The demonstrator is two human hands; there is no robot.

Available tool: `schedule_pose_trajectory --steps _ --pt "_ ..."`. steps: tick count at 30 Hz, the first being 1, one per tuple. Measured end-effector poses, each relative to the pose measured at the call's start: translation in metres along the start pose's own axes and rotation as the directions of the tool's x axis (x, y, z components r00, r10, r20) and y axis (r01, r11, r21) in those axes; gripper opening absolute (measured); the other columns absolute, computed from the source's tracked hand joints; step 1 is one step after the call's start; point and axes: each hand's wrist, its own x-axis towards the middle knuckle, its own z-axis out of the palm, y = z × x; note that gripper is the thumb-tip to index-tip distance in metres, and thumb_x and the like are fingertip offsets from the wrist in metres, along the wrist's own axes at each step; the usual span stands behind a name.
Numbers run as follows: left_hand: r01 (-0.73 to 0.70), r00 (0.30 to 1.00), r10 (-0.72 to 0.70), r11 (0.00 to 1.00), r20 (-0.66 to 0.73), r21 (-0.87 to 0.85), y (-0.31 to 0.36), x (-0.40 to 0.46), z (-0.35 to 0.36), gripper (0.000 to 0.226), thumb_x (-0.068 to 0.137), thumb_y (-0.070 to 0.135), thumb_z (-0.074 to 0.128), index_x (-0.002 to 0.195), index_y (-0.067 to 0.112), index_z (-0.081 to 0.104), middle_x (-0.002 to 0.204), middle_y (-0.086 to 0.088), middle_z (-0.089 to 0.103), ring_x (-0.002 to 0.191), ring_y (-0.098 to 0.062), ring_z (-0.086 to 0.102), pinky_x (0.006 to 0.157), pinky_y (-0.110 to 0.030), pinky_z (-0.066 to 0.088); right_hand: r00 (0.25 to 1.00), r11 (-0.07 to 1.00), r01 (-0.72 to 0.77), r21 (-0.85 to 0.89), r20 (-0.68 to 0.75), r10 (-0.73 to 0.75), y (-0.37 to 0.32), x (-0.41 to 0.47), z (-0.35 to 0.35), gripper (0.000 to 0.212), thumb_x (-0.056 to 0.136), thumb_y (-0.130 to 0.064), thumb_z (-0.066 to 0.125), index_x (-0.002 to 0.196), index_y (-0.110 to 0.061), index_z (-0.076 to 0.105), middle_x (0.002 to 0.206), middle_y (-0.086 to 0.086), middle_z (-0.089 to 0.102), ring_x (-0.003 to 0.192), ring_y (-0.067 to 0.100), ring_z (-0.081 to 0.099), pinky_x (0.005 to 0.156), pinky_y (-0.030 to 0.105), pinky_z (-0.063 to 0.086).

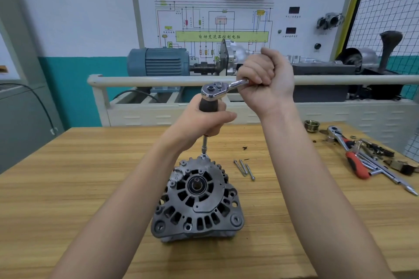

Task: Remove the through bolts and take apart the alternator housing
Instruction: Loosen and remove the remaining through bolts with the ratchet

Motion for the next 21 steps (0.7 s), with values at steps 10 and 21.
schedule_pose_trajectory --steps 10,21 --pt "-0.029 0.949 0.052 0.997 -0.312 0.078 -0.001 -0.005 0.010 0.026 0.067 0.013 0.062 0.048 0.008 0.044 0.045 -0.002 0.033 0.043 -0.017 0.027 0.048 -0.023 0.025 0.948 0.939 0.314 -0.137 0.094 -0.303 0.015 -0.032 0.000 0.051 0.092 -0.013 0.036 0.042 -0.017 0.033 0.035 -0.006 0.024 0.029 0.008 0.021 0.033 0.021 0.023" --pt "-0.009 0.999 0.010 1.000 -0.032 0.023 0.004 -0.005 0.007 0.040 0.073 0.011 0.062 0.042 0.021 0.039 0.042 0.004 0.029 0.036 -0.010 0.024 0.042 -0.016 0.024 0.996 0.996 0.081 0.032 0.020 -0.082 0.003 -0.012 -0.003 0.051 0.094 -0.014 0.037 0.043 -0.016 0.032 0.034 -0.006 0.026 0.026 0.008 0.023 0.030 0.019 0.021"
